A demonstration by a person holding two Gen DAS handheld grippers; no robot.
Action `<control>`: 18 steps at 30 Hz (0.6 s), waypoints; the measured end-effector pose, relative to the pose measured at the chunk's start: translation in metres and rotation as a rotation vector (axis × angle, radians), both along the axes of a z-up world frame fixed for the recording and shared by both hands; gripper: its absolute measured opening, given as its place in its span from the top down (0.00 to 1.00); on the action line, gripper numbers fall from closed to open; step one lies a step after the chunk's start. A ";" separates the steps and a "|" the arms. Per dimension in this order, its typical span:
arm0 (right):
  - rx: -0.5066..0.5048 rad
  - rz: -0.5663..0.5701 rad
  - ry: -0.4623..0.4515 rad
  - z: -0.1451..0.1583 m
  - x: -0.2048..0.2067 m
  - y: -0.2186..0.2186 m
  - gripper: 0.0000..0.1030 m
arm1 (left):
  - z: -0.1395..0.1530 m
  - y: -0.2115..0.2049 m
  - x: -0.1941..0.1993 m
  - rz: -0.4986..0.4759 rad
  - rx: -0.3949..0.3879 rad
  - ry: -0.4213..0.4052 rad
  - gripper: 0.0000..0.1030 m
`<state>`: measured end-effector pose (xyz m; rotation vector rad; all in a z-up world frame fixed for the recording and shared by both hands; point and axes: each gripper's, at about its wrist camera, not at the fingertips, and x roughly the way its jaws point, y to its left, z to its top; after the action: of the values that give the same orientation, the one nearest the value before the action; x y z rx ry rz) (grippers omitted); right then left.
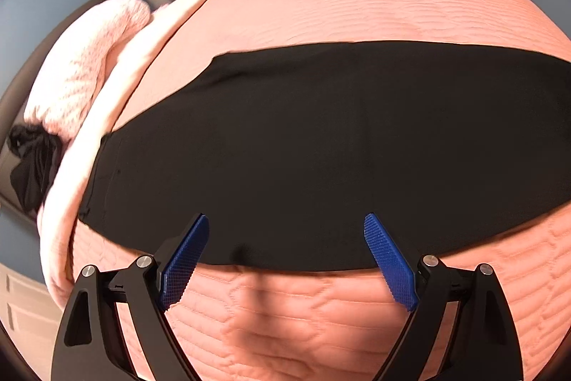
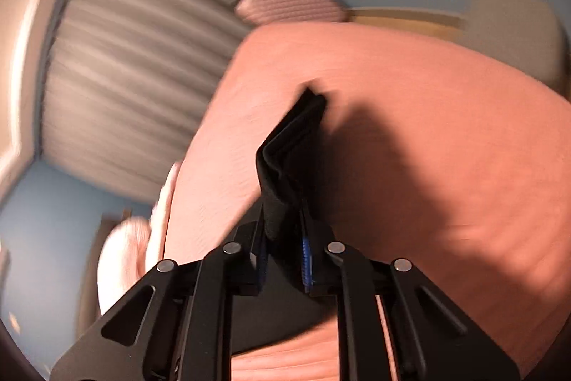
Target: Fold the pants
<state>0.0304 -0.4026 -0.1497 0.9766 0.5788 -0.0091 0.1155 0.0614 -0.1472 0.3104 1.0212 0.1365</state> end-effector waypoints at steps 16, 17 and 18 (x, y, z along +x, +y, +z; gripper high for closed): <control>-0.286 0.852 0.180 -0.052 0.140 0.436 0.87 | 0.008 0.174 -0.010 0.153 -0.029 -0.048 0.15; -0.304 0.857 0.139 -0.051 0.132 0.445 0.86 | 0.007 0.180 -0.009 0.155 -0.023 -0.046 0.15; -0.300 0.848 0.143 -0.049 0.133 0.449 0.86 | 0.006 0.185 -0.008 0.151 -0.015 -0.051 0.15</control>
<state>0.1633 0.0461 -0.1985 0.3865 1.0549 0.5774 0.1078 0.2461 -0.1413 0.2146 0.9940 0.2713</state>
